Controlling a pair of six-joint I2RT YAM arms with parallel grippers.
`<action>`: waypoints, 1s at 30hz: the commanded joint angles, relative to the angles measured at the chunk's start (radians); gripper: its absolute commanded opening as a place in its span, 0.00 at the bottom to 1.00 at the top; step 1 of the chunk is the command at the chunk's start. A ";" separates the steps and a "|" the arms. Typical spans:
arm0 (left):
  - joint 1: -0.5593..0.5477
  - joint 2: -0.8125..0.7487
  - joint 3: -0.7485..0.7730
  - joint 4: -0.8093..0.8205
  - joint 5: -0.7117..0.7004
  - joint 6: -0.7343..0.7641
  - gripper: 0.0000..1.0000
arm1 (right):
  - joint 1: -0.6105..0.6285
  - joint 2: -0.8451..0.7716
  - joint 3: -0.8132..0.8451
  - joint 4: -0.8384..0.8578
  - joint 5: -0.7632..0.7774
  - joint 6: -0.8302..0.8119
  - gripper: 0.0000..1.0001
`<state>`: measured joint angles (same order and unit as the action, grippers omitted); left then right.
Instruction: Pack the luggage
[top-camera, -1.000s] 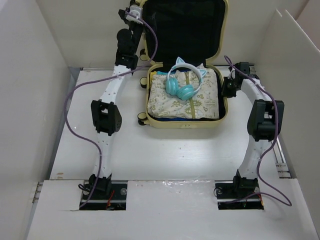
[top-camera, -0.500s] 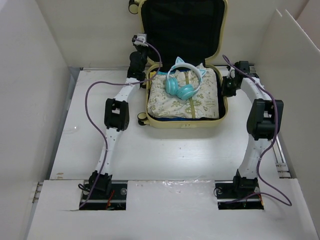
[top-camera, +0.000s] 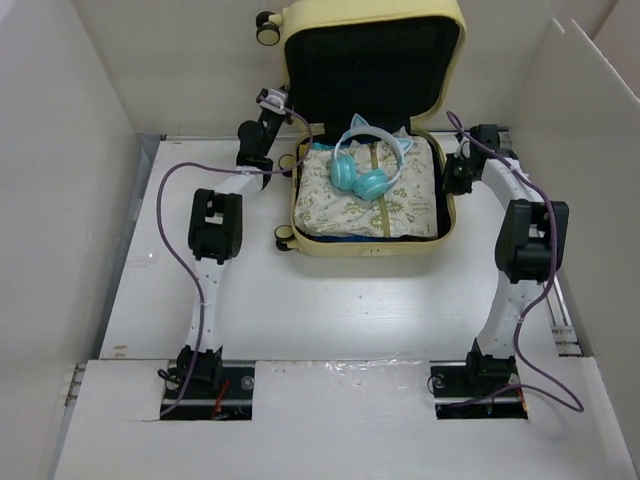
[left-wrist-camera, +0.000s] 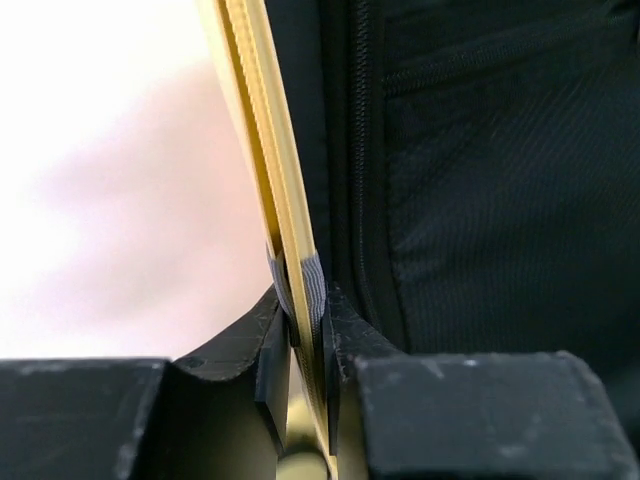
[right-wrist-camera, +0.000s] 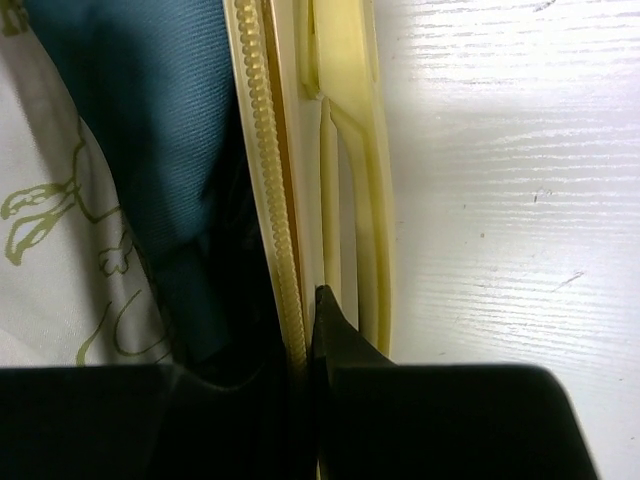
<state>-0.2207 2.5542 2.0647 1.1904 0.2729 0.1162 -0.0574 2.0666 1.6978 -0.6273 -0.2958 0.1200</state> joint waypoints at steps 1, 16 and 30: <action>-0.029 -0.244 -0.168 0.305 0.302 0.088 0.00 | 0.024 -0.083 -0.044 0.116 -0.184 0.136 0.00; 0.029 -0.784 -0.911 0.210 0.534 0.306 0.00 | -0.134 -0.376 -0.066 -0.058 0.041 0.423 0.69; 0.158 -1.242 -1.030 -0.987 0.864 1.191 1.00 | -0.159 -0.820 -0.316 0.014 0.443 0.538 0.77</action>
<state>-0.0929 1.4662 0.9642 0.7311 0.9321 0.7963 -0.2195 1.2560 1.2991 -0.6884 0.0269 0.6483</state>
